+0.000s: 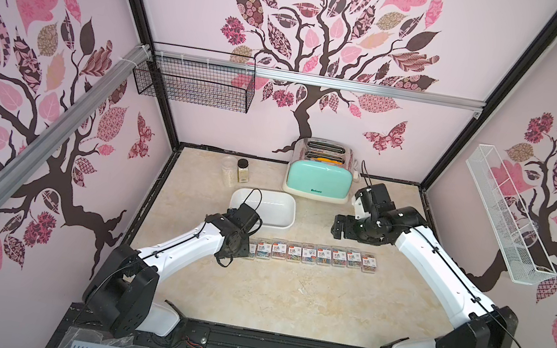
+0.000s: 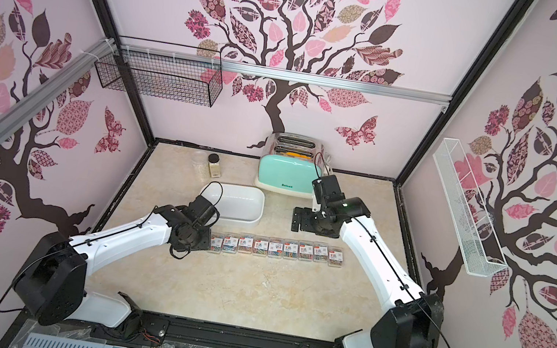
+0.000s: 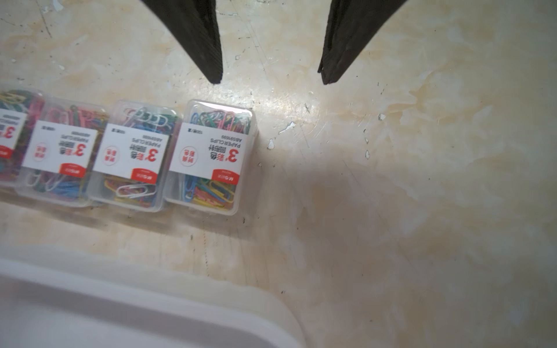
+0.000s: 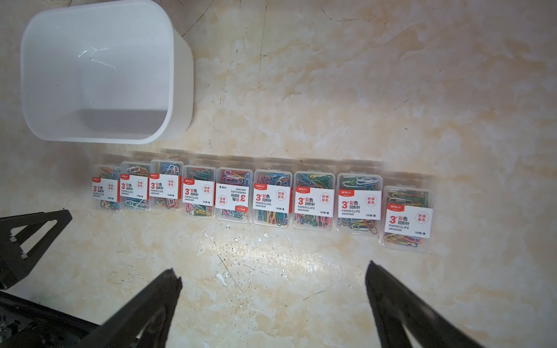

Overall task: Take the paper clips out of the storage box
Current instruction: Adjust the boxed paper clips at the center of the board.

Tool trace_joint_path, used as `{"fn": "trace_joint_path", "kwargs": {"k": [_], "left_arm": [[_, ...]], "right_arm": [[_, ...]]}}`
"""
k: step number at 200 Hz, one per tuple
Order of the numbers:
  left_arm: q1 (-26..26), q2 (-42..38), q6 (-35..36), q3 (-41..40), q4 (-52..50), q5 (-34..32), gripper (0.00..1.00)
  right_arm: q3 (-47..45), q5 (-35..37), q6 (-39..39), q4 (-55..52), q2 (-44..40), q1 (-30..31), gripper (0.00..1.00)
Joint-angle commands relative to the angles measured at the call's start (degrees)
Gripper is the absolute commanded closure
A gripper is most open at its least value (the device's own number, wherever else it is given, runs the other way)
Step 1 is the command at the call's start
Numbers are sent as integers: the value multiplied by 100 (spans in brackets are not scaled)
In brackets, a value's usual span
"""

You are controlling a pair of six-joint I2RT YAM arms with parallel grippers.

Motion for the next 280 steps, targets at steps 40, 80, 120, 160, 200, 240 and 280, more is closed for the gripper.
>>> {"fn": "trace_joint_path", "kwargs": {"k": [40, 80, 120, 160, 200, 240, 280], "left_arm": [[-236, 323, -186, -221, 417, 135, 42], [-318, 509, -230, -278, 589, 230, 41], [-319, 721, -146, -235, 705, 170, 41], [-323, 975, -46, -138, 783, 98, 41], [-318, 1061, 34, -58, 757, 17, 40], [-318, 950, 45, -109, 789, 68, 40], [-322, 1016, 117, -59, 795, -10, 38]], "right_arm": [[-35, 13, -36, -42, -333, 40, 1], [-78, 18, -19, -23, -343, 43, 1], [-91, 30, 5, -6, -356, 43, 1], [-88, 51, 25, -6, -364, 39, 1], [-128, 47, 47, 3, -364, 45, 1], [-124, 44, 69, 29, -364, 39, 1], [-111, 35, 73, 38, -354, 56, 1]]}}
